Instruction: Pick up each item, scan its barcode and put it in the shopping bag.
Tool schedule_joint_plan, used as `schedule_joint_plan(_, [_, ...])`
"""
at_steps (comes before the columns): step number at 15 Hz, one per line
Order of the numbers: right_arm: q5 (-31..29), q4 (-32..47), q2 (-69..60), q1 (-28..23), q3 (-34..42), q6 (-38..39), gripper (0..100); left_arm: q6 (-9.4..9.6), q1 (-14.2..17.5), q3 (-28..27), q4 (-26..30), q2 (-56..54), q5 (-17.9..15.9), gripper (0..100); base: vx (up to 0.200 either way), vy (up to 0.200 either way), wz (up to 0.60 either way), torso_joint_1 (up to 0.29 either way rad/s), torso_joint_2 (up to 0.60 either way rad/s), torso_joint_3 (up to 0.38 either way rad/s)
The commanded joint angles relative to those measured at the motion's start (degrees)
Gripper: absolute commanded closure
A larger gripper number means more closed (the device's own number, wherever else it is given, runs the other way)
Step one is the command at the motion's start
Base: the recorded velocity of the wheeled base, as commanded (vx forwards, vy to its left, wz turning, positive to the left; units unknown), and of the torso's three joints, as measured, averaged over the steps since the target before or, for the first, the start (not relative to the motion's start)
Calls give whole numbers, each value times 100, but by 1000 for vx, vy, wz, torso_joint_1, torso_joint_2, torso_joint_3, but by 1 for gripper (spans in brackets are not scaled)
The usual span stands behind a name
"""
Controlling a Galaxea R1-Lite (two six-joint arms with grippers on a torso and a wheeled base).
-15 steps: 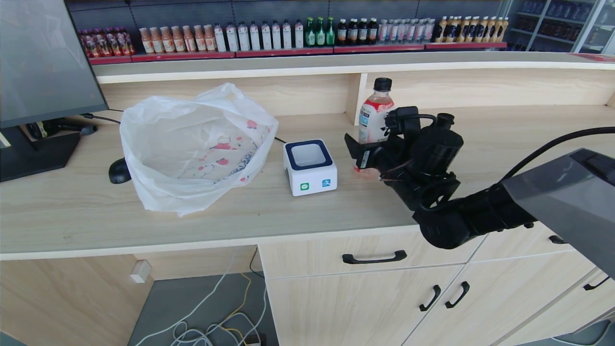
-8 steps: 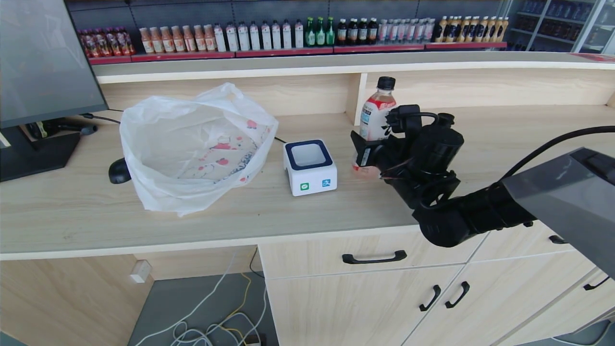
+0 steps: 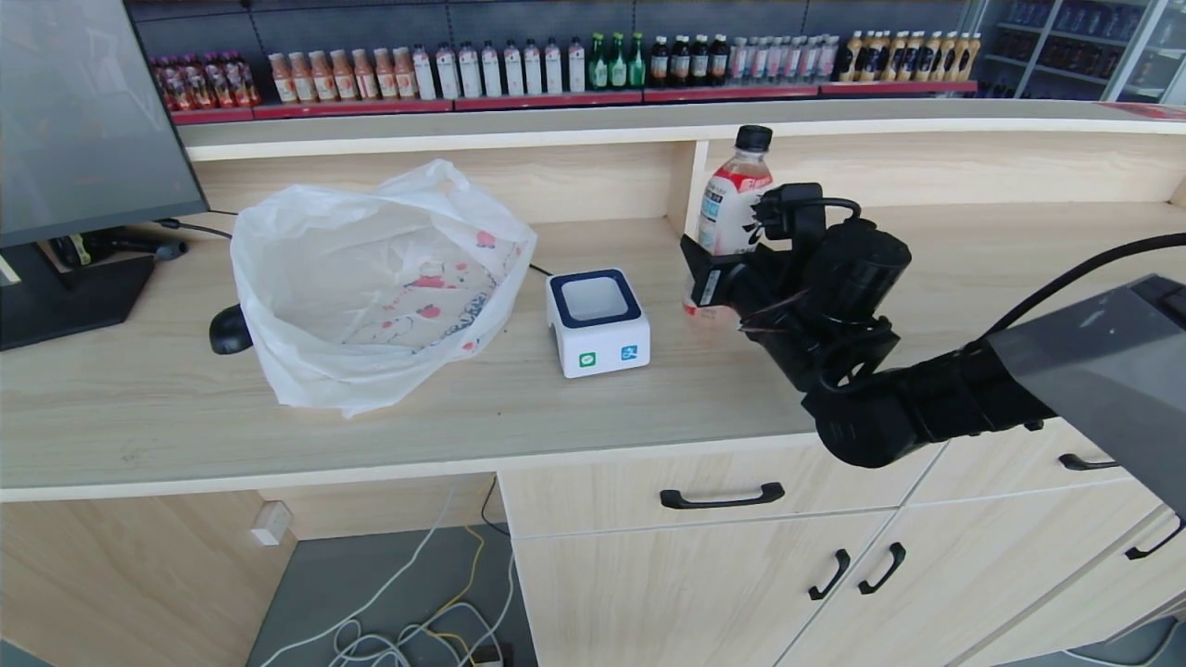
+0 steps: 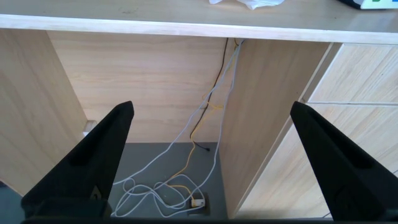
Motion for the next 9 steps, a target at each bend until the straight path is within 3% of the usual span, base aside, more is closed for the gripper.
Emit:
schedule_joint_plan(1, [42,-5,-299,2,40,-2,100,-2,2,0,0,-2,0,0,0,0,0,0,0,0])
schedule_joint_plan(5, [33,4,-1064,72,392,-99,100,-2,2,0,0,-2,0,0,0,0,0,0,0,0])
schedule_joint_plan(9, [33,-22,-2075,99,1279,-239,100,-2,2,0,0,-2,0,0,0,0,0,0,0,0])
